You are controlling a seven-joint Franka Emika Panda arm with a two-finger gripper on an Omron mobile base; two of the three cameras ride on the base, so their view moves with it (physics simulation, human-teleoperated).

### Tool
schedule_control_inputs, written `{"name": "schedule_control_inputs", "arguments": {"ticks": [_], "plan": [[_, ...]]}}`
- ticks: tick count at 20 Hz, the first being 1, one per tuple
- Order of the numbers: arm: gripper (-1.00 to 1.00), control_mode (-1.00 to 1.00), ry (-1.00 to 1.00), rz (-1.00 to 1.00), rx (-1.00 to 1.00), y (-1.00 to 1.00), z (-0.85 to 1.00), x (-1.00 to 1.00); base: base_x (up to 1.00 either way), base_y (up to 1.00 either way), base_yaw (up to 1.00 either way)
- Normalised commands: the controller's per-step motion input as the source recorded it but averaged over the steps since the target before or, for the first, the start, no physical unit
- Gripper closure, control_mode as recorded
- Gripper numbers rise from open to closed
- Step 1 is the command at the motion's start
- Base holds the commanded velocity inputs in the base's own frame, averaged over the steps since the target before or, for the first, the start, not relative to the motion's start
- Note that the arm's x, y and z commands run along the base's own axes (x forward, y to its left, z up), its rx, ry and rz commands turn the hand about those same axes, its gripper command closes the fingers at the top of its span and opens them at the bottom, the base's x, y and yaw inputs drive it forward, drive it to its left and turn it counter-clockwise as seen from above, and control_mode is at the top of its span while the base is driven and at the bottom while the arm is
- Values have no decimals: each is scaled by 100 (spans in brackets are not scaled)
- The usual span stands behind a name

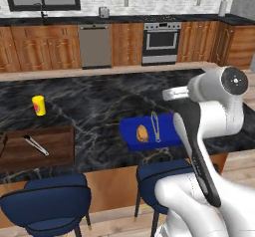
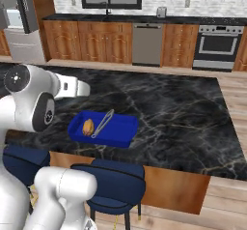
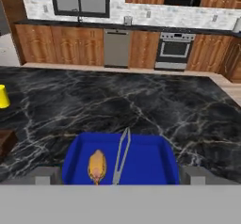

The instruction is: Gather the bell peppers from the fridge and place them on a tray on the dining counter. Then gather the fish and chicken drumstick from the fridge and place them on the other tray.

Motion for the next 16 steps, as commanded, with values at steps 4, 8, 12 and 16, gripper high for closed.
{"name": "schedule_control_inputs", "arguments": {"ticks": [4,8,12,16], "plan": [[-100,-100,-30,2,4,1,14,-47,0,0,0],[-100,-100,-15,7,13,0,1,-29,0,0,0],[-100,-100,10,1,13,0,9,0,0,0,0],[-100,-100,29,0,5,0,17,-22,0,0,0]]}}
